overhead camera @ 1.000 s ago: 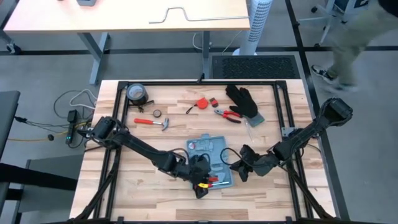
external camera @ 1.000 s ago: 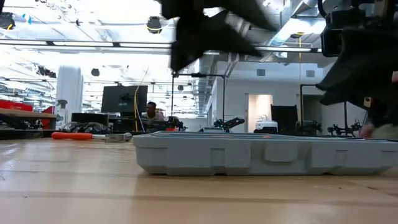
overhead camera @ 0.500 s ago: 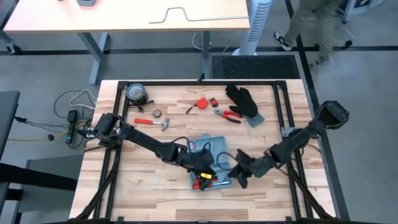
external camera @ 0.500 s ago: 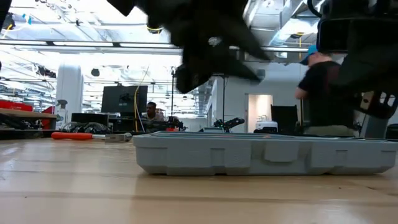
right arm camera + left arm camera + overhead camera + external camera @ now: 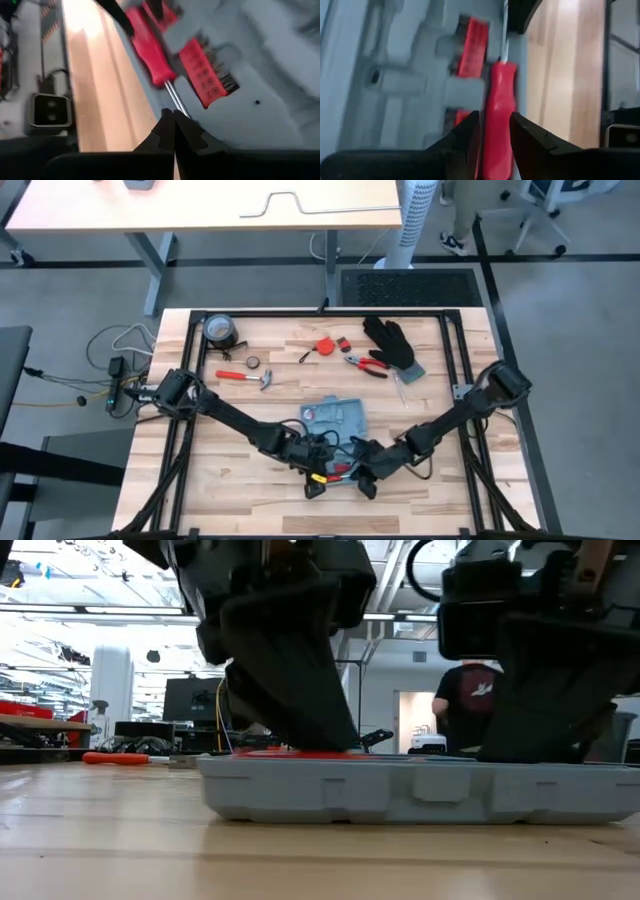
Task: Prefit tool cases
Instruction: Put the orange nut driver into the gray toolbox, then put the orange hammer into the gray toolbox
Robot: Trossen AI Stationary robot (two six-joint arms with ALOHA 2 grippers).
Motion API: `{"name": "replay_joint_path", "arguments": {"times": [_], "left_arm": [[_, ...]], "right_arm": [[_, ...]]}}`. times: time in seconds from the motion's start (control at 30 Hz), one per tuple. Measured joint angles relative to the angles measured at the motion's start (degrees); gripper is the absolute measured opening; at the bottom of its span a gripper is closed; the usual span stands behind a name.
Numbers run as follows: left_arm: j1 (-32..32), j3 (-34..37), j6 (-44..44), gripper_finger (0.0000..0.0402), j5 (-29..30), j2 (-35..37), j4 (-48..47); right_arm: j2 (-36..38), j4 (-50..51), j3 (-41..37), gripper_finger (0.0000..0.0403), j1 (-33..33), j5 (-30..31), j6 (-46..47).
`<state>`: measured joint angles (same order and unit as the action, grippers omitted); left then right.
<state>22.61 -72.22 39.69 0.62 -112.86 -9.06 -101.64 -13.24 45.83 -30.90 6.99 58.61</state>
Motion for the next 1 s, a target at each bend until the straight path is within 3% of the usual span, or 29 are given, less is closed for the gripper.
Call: {"name": "replay_joint_path", "arguments": {"times": [0.3,0.8,1.0], "left_arm": [[0.07,-0.22,0.79,0.0097,-2.05,-3.16,2.09],[-0.50,0.10,-1.67,0.0097,-0.79,-0.32,2.40],[-1.11,0.06,-5.91,0.0097,7.24,5.00,8.22]], "right_arm": [[-3.88,0.21,1.61,0.0001,2.11,-7.16,1.04],[8.28,8.30,1.26,0.0007,3.25,-5.08,-3.85],[15.13,7.48,1.26,0.0014,7.41,-4.82,-7.80]]}}
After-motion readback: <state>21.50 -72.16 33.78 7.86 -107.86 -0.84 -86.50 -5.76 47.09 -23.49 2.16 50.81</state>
